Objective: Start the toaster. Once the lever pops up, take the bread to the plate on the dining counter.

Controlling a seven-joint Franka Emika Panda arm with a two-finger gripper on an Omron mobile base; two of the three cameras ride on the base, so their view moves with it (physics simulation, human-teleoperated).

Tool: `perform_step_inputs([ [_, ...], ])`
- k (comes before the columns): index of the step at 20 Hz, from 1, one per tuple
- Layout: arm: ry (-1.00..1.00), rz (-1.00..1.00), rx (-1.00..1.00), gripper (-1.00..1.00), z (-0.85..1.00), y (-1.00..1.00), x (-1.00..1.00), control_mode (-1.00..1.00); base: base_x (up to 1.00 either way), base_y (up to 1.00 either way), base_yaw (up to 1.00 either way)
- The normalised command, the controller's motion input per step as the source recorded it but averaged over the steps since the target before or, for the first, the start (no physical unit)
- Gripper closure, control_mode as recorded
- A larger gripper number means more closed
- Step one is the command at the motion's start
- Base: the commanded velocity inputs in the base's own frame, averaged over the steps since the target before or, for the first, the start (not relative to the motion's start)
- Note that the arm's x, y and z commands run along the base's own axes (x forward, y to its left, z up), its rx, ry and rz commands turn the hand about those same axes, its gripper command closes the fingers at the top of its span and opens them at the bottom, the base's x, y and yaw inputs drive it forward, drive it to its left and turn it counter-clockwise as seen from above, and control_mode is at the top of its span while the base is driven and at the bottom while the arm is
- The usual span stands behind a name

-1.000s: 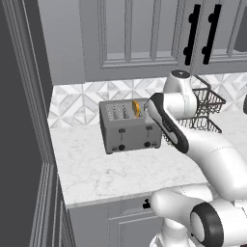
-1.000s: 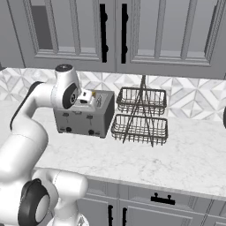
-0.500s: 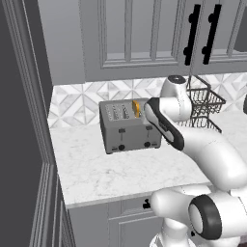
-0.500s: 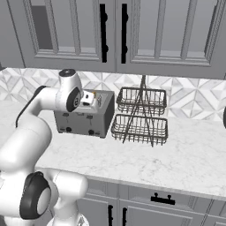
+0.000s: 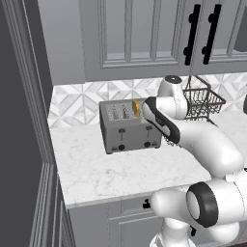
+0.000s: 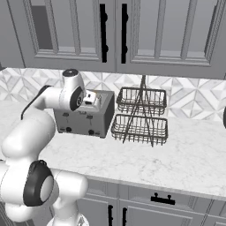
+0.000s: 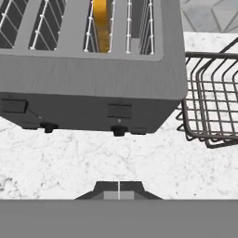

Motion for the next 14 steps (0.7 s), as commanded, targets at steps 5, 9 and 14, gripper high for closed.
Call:
perform_step_inputs([
  [5,0.00,0.00,0.00,1.00,-0.21,0.00,0.18,-1.00,0.00,0.00,0.00],
  [9,0.00,0.00,0.00,1.00,-0.24,0.00,0.15,-1.00,0.00,0.00,0.00],
  [14,0.00,0.00,0.00,1.00,-0.27,0.00,0.09,-1.00,0.00,0.00,0.00],
])
